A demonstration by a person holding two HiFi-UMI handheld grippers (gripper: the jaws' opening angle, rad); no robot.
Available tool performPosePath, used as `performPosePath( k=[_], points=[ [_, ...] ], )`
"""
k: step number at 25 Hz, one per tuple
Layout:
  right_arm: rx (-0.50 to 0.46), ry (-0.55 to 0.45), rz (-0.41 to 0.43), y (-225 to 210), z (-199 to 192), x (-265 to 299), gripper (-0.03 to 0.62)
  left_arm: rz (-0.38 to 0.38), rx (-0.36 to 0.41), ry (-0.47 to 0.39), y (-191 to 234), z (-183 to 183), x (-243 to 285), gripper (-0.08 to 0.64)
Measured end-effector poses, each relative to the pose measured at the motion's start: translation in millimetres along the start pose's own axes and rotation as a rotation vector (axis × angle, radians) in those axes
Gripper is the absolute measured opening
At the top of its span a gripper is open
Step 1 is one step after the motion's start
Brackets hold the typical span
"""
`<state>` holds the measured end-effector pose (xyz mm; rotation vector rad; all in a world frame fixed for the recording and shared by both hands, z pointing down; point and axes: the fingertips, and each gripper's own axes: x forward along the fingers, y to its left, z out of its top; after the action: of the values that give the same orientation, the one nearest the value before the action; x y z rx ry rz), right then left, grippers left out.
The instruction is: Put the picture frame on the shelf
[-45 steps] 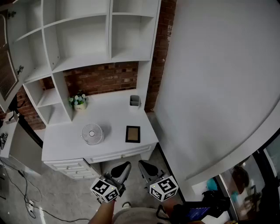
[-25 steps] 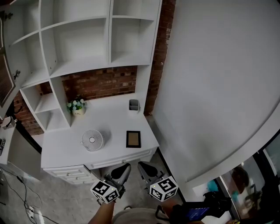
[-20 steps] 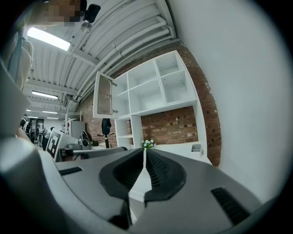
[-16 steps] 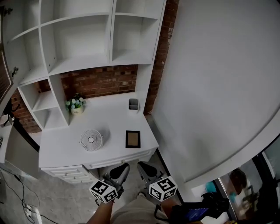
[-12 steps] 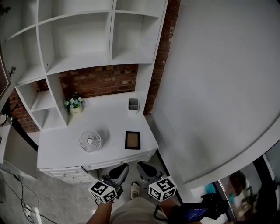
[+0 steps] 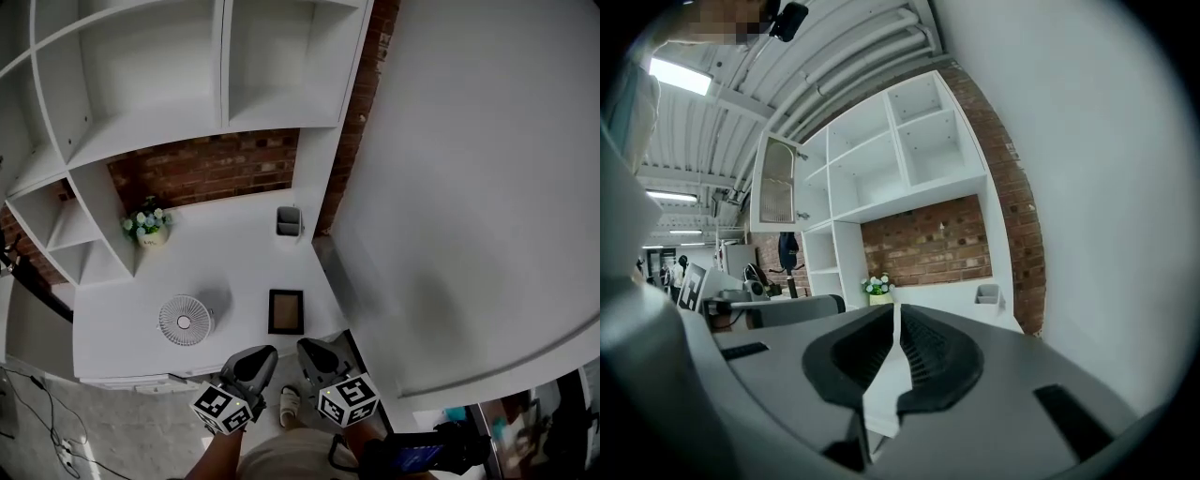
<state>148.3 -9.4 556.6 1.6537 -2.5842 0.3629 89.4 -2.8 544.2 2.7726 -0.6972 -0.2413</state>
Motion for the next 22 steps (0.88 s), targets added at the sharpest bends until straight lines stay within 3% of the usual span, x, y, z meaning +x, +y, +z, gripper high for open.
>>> performPosePath(
  k=[10, 13, 17, 22],
  points=[
    [0.048, 0.104, -0.036, -72, -13, 65, 0.038, 0.031, -0.040, 0.064, 59, -13, 67, 0.012],
    [0.073, 0.153, -0.057, -95, -22, 81, 0.081, 0.096, -0.043, 0.122, 83, -26, 84, 0.012],
    [0.113, 0.226, -0.085, -121, -43, 99, 0.090, 0.202, -0.050, 0.224, 117, -52, 98, 0.015],
    [0.160, 0.327, -0.150, -145, -80, 119, 0.101, 0.270, -0.114, 0.351, 148, -92, 104, 0.091]
  ],
)
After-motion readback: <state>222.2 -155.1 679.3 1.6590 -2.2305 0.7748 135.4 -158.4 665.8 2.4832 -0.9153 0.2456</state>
